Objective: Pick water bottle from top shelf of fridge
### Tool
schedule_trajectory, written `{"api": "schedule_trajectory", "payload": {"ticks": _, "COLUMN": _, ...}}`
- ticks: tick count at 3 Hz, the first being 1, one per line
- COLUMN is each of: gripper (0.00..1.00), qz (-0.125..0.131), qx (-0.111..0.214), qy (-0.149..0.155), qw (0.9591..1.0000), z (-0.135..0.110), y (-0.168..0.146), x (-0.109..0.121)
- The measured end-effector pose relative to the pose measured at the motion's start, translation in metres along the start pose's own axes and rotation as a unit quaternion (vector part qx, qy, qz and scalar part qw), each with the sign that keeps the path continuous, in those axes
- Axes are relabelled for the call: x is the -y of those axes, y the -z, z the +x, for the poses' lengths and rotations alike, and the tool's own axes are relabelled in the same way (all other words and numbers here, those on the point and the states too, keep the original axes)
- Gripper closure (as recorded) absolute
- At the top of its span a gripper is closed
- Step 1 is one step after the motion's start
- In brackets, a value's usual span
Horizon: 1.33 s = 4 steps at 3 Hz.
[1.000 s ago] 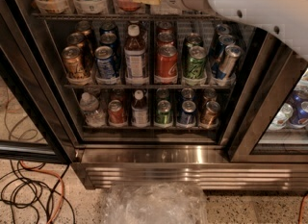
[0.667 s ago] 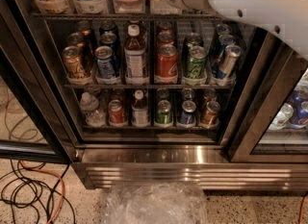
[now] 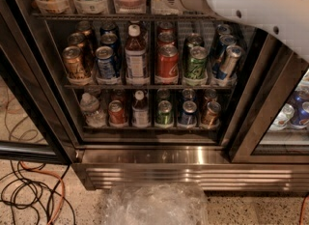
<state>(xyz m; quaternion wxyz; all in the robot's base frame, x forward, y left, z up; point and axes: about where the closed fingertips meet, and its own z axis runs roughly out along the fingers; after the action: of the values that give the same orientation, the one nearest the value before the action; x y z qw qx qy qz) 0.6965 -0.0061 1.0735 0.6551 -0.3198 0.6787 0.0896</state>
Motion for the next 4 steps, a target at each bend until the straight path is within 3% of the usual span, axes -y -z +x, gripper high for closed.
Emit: {"api": "schedule_trajectory", "payload": {"ticks": 4, "gripper": 1.00, "qz": -0.004, "qx": 0.025, "qy": -0.012, "qw": 0.9996, "z": -0.033, "y": -0.005, "x": 0.003}}
